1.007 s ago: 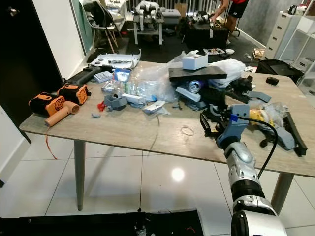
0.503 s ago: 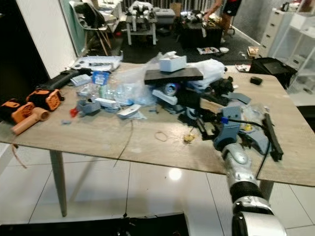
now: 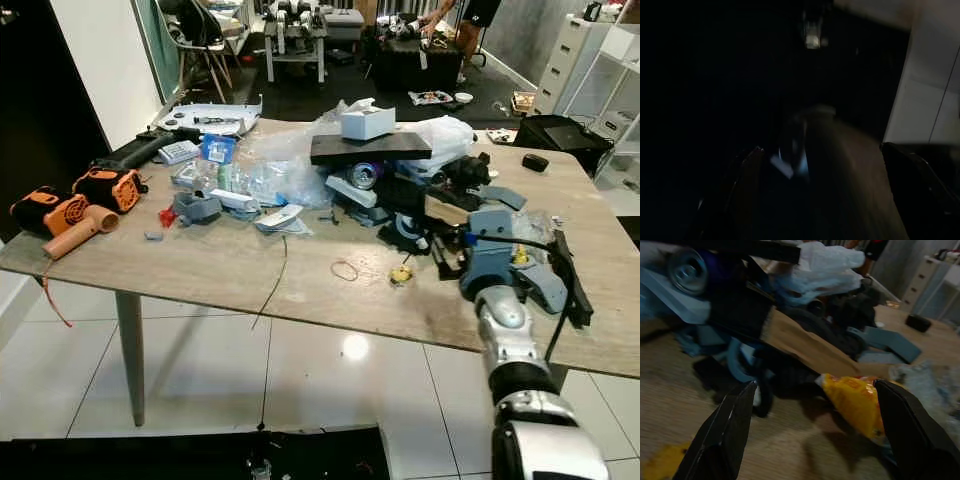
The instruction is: Picking trash to rubbish bin
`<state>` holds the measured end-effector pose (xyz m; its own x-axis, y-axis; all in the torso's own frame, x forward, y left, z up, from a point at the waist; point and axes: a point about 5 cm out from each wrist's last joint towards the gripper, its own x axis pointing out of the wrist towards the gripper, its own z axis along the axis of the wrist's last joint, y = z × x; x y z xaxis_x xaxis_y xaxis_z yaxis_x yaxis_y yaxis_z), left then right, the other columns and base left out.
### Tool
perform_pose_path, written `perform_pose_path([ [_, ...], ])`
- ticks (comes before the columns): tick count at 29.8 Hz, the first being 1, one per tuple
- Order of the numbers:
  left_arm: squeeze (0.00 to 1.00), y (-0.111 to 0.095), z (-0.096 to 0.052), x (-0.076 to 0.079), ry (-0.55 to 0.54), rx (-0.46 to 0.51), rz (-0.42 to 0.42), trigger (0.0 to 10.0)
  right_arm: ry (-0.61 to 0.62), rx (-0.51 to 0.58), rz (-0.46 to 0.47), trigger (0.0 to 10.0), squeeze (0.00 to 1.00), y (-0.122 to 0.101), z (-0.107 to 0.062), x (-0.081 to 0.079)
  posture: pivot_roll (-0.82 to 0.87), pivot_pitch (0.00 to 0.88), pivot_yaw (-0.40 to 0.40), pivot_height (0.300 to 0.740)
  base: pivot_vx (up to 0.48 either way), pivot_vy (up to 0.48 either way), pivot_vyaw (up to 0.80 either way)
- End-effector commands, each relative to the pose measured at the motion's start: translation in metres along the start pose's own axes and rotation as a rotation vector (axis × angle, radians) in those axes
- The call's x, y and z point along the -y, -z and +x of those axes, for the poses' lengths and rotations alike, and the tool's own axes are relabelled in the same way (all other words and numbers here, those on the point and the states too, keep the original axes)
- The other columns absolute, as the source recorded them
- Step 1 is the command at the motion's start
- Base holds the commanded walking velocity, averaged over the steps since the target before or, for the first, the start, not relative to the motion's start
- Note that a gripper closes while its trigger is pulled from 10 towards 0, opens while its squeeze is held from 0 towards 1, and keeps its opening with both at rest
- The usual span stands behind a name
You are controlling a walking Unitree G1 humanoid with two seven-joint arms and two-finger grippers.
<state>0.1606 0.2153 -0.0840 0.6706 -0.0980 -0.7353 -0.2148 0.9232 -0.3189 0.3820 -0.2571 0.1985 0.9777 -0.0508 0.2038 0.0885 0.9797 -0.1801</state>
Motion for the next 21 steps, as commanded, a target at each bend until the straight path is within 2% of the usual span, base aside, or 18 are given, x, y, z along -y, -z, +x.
perform_pose_path([
  [1, 0.0, -0.014, -0.002, -0.009, -0.014, 0.054, 0.008, 10.0, 0.009, -0.022, -0.017, 10.0, 0.0, 0.003, -0.001, 0.002, -0.07, 0.208, -0.007, 0.74, 0.0, 0.0, 0.0],
  [4, 0.0, -0.033, 0.0, -0.012, -0.007, 0.106, 0.035, 10.0, 0.01, -0.018, -0.02, 10.0, 0.0, 0.001, 0.0, 0.002, -0.07, 0.213, -0.004, 0.74, 0.0, -0.182, 0.0],
  [7, 0.0, -0.043, 0.002, -0.009, 0.0, 0.114, 0.086, 10.0, 0.005, -0.013, -0.018, 10.0, 0.0, 0.003, 0.0, -0.003, -0.08, 0.218, 0.003, 0.74, 0.0, -0.424, 0.0],
  [14, 0.0, -0.045, 0.005, -0.002, 0.015, 0.13, 0.057, 10.0, -0.006, -0.026, -0.019, 10.0, 0.0, 0.011, -0.004, -0.009, -0.08, 0.218, 0.005, 0.74, 0.0, -0.414, 0.0],
  [21, 0.0, -0.038, 0.006, 0.002, 0.014, 0.116, 0.038, 10.0, -0.009, -0.027, -0.015, 10.0, 0.0, 0.012, -0.005, -0.011, -0.08, 0.213, 0.007, 0.74, 0.0, 0.0, 0.0],
])
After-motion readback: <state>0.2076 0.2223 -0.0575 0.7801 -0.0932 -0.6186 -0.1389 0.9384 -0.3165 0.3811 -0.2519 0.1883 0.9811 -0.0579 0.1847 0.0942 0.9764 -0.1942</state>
